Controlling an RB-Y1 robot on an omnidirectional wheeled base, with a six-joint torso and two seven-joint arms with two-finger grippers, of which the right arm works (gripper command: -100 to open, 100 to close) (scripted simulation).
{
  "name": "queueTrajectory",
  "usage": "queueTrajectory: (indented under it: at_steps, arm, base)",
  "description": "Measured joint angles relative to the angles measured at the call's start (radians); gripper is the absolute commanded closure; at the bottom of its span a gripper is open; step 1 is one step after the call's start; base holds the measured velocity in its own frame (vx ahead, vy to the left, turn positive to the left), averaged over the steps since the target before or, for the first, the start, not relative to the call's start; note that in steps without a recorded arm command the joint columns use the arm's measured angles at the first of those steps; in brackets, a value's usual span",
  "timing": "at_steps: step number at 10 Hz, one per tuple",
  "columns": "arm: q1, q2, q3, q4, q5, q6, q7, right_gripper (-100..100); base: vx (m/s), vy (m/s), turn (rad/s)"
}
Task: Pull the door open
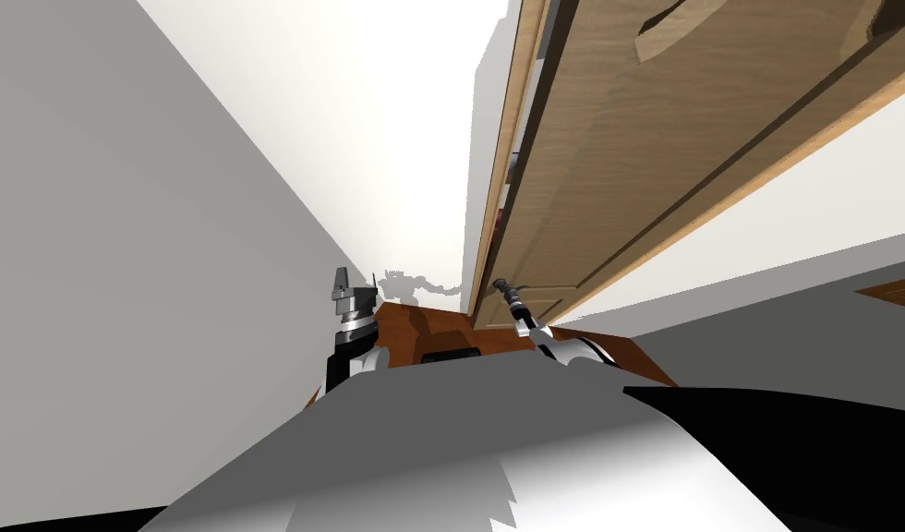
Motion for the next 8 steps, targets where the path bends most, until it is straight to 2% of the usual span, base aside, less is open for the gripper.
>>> queueTrajectory:
  at_steps: [1, 2, 3, 4, 5, 7, 8]
  arm:
    - [0.009, 0.003, 0.002, -0.012, 0.002, 0.006, 0.0, 100]
    - [-0.016, 0.001, 0.017, 0.032, 0.013, -0.018, -0.012, 100]
    - [-0.025, 0.003, 0.027, 0.05, 0.021, -0.033, -0.022, 100]
    - [-0.001, 0.004, 0.029, 0.011, 0.022, -0.014, -0.023, 100]
    - [0.002, 0.006, 0.03, 0.001, 0.023, -0.005, -0.023, 100]
    - [0.001, 0.005, 0.03, 0.001, 0.023, -0.008, -0.022, 100]
    - [0.009, 0.005, 0.029, -0.017, 0.022, -0.001, -0.022, 100]
  base:
    - [-0.142, -0.091, -0.011]
    - [-0.153, -0.114, 0.035]
    - [-0.066, -0.041, 0.024]
    - [-0.016, 0.011, -0.024]
    - [0.003, 0.019, -0.019]
    - [0.01, 0.006, -0.007]
    - [0.0, 0.0, 0.0]
